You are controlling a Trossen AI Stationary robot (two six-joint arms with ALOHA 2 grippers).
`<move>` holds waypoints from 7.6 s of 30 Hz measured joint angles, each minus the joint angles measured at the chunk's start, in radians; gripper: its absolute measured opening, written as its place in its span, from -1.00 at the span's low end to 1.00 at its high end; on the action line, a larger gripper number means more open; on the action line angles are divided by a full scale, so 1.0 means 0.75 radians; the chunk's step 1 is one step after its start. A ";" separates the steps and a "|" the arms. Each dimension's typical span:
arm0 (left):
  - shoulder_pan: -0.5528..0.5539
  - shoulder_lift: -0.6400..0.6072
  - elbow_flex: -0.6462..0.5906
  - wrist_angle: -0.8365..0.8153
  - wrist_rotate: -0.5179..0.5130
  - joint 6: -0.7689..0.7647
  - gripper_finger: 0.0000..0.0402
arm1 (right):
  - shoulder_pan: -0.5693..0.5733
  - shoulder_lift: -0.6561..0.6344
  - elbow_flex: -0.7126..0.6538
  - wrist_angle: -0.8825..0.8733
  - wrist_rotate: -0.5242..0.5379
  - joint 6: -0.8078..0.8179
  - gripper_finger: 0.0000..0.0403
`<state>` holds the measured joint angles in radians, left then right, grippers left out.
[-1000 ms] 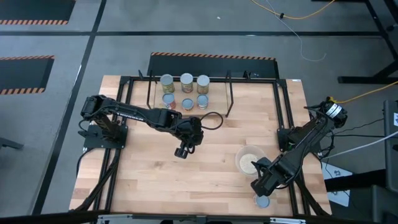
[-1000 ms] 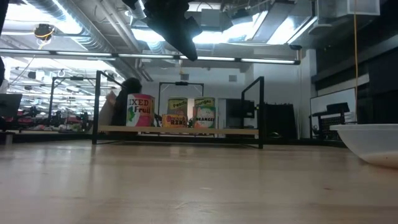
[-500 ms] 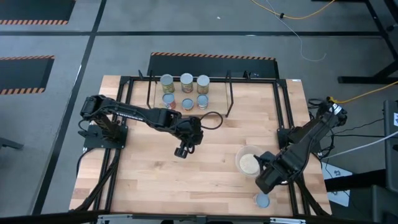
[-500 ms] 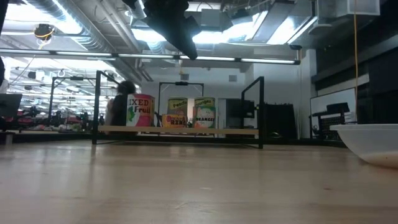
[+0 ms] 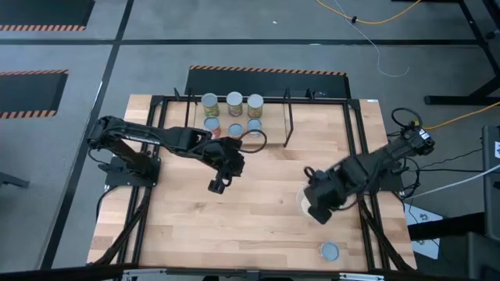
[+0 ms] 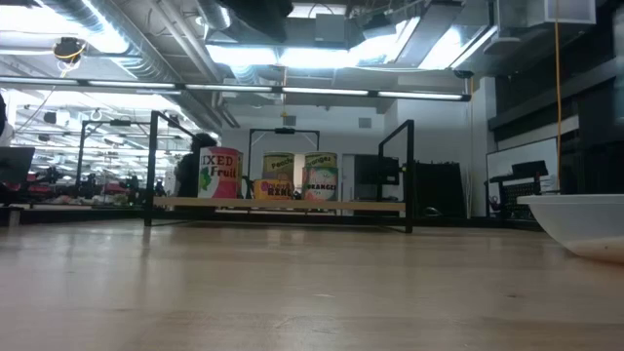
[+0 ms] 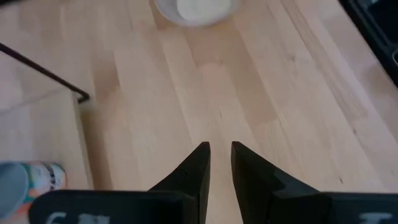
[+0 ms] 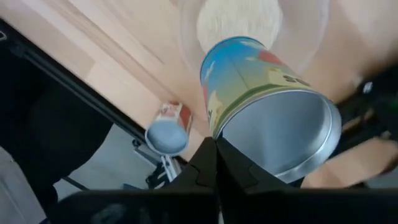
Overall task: Pick and place cans onto a shelf
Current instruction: Put the canned tomatoes on the shelf, then put the canned diced tomatoes on the shelf
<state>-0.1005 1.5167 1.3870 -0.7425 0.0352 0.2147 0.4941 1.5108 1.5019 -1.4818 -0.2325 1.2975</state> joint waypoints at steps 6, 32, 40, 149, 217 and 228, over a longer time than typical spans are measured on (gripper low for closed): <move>0.000 -0.042 0.002 -0.032 -0.001 0.000 -0.71 | -0.200 0.001 0.001 0.038 0.014 -0.325 -1.00; 0.000 -0.047 0.000 -0.041 0.000 -0.004 -0.71 | -0.703 0.151 0.001 0.440 0.076 -1.253 -1.00; 0.000 -0.047 0.000 -0.041 0.000 -0.004 -0.71 | -0.794 0.151 0.003 0.452 0.075 -1.330 -1.00; 0.000 -0.045 0.000 -0.036 0.000 -0.005 -0.71 | -1.329 0.792 0.693 0.201 0.393 -1.957 -0.96; -0.027 -0.117 -0.002 -0.130 -0.001 -0.087 -0.71 | -1.265 0.792 1.037 0.043 0.308 -1.942 -0.85; -0.251 -0.490 -0.555 0.209 0.002 -0.375 -0.71 | -0.907 0.650 1.087 -0.122 0.282 -1.775 -0.85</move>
<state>-0.2888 1.1492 0.9705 -0.5855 0.0364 -0.0663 -0.1859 1.9985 2.3173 -1.5732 -0.0212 -0.0336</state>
